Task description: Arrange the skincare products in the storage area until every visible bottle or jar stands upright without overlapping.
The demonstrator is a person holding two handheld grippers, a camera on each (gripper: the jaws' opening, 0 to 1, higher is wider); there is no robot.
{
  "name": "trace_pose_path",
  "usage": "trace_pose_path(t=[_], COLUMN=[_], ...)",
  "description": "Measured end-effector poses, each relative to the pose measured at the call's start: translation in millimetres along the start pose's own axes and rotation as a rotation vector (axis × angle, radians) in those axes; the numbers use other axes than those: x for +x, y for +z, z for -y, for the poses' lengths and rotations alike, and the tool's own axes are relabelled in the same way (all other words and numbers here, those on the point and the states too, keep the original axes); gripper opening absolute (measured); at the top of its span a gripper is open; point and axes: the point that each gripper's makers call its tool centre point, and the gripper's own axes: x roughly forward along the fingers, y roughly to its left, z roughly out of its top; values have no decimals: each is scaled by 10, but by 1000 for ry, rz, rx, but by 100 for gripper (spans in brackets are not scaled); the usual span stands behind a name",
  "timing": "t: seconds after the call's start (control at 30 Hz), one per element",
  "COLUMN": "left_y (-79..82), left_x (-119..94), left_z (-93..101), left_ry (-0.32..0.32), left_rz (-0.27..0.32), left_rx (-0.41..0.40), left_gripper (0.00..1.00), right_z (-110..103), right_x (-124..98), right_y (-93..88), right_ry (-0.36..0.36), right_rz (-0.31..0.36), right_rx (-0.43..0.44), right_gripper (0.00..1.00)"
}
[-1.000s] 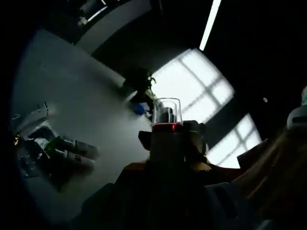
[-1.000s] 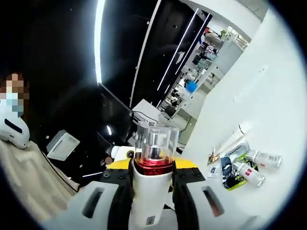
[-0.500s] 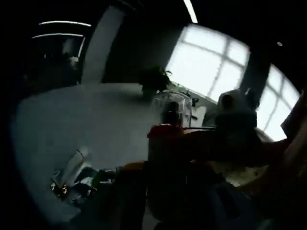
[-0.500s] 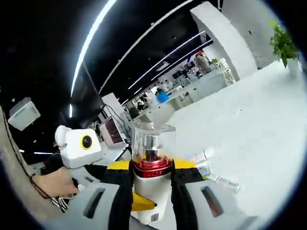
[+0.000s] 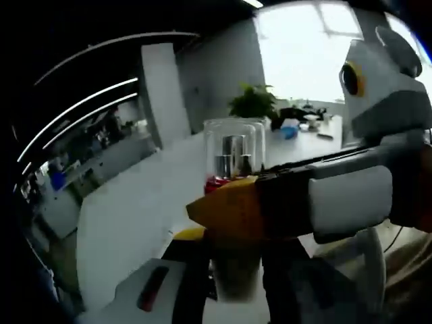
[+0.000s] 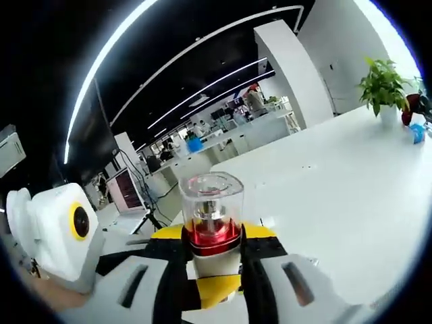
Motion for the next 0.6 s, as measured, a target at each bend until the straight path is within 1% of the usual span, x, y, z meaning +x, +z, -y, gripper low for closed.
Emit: trace_pose_path(t=[0.07,0.17,0.23,0.27,0.3,0.33,0.37,0.43,0.47,0.5,0.57,0.6], left_y=[4,2,-13,-20,-27,-31,-34,-38,-27,-20,9,29], left_x=[2,-1,-1,-3,-5,-10,-16,-23,-37,-46,-71,-90], left_z=[1,-25,-13,0,13,21,43,53,91,103,143,173], left_ry=[-23,-30,-58,-81,-104,-130,-164,-202,-244,-267,-343,-376], left_rz=[2,0,3,6,8,11,12,18,24,28,41,49], left_rx=[-43,-50,-102,-136,-170,-187,-191,-188,-196,-211,-261,-260], left_gripper=[26,26,26,26,26,25,25,25,25,25,25,25], right_z=[6,-10,-36,-46,-77,-99,-112,-134,-149,-163,-192,-231], right_x=[-4,-2,4,3,1,-18,-40,-75,-99,-117,-151,-170], right_y=[10,24,21,20,21,18,13,4,8,13,31,57], right_ry=[1,12,32,42,72,102,123,166,197,218,265,311], right_rz=[-2,1,-6,-8,-7,-6,-1,-9,-11,-12,-9,-1], right_rx=[5,9,-8,-22,-46,-56,-60,-76,-95,-111,-140,-150], right_gripper=[28,28,28,28,28,28,28,27,27,27,27,28])
